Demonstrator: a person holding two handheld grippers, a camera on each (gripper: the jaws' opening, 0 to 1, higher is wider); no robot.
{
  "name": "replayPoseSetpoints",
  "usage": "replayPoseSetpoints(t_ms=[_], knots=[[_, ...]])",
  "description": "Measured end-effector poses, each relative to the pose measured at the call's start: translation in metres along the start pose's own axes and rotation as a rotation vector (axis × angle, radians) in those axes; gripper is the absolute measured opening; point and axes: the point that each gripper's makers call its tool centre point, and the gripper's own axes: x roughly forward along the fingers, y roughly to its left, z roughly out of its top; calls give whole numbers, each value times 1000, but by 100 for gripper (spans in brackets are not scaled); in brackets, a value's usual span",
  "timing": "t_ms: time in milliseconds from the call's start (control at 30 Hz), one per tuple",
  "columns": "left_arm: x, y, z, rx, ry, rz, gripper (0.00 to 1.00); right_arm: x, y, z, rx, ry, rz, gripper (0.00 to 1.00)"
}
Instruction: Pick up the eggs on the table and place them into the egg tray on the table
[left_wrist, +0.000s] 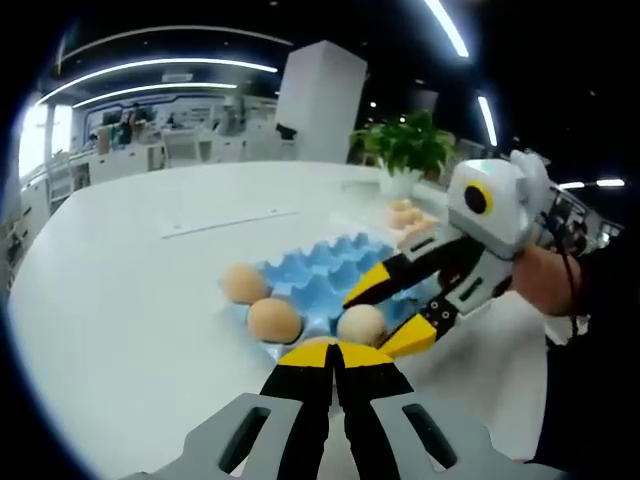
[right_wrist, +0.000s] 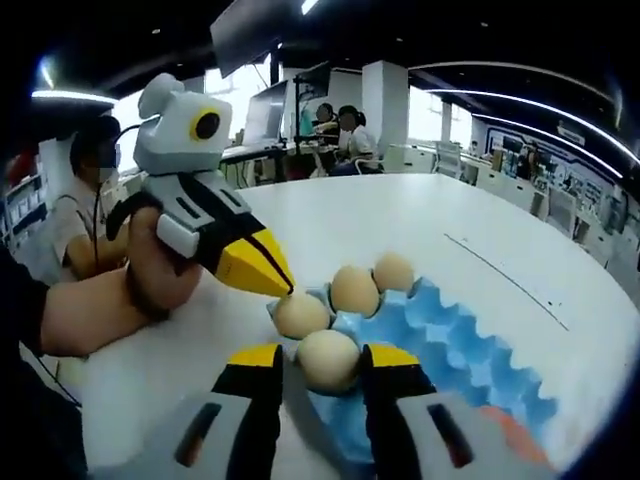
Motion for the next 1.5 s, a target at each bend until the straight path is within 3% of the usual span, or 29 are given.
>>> replayPoseSetpoints(t_ms=[267,400,533,967,1500], knots=[[1,6,3,-4,-2,0,1,-17,-13,7,104,-132,13,45],[2,5,2,0,0,0,1,-31,-25,7,68,-168,-59,49],[2,5,1,3,3,1,1,-50,-35,6,98,-212,-97,52],[2,3,-2,3,6,2,1,-112,-70,-21,94,-198,-232,56],[2,-1,-4,-3,2,-1,1,-171,-105,-55,119,-193,-339,58]])
